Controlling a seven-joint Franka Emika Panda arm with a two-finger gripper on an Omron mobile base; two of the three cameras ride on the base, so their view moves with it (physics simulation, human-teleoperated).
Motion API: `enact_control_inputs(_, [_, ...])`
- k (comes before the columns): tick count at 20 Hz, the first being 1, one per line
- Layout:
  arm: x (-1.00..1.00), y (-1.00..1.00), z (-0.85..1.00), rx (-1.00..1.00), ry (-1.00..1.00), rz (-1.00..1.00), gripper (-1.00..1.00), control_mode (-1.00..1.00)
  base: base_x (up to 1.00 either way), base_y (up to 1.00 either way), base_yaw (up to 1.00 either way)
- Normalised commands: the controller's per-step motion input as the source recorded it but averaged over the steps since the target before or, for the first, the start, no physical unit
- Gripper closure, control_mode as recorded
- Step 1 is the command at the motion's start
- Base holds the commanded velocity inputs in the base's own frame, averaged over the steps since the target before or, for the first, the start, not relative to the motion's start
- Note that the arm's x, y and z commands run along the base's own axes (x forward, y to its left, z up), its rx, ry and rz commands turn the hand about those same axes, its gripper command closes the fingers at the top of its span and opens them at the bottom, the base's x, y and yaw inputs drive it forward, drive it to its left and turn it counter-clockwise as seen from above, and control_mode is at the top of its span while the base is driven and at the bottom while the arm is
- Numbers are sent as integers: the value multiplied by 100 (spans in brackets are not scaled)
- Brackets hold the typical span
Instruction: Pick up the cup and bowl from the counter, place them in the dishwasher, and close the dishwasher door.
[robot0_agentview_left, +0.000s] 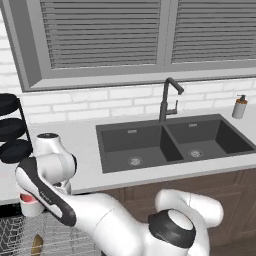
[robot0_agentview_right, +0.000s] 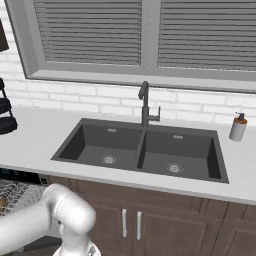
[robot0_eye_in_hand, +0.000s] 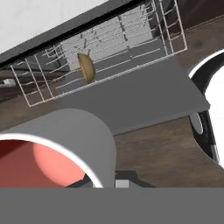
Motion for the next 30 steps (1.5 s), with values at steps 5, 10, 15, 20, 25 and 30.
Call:
enact_control_inputs(5, [-50, -3, 0, -32, 4, -21, 100, -100, 0, 0, 0])
enact_control_inputs(10, [-2, -11, 0, -18, 1, -18, 100, -100, 0, 0, 0])
enact_control_inputs(15, [35, -35, -21, -1, 2, -8, 100, -100, 0, 0, 0])
enact_control_inputs(20, [32, -44, -48, -7, 1, -1, 100, -100, 0, 0, 0])
enact_control_inputs(25, [13, -9, -31, -16, 0, 3, 100, -100, 0, 0, 0])
enact_control_inputs(30, [31, 0, -37, -13, -1, 16, 100, -100, 0, 0, 0])
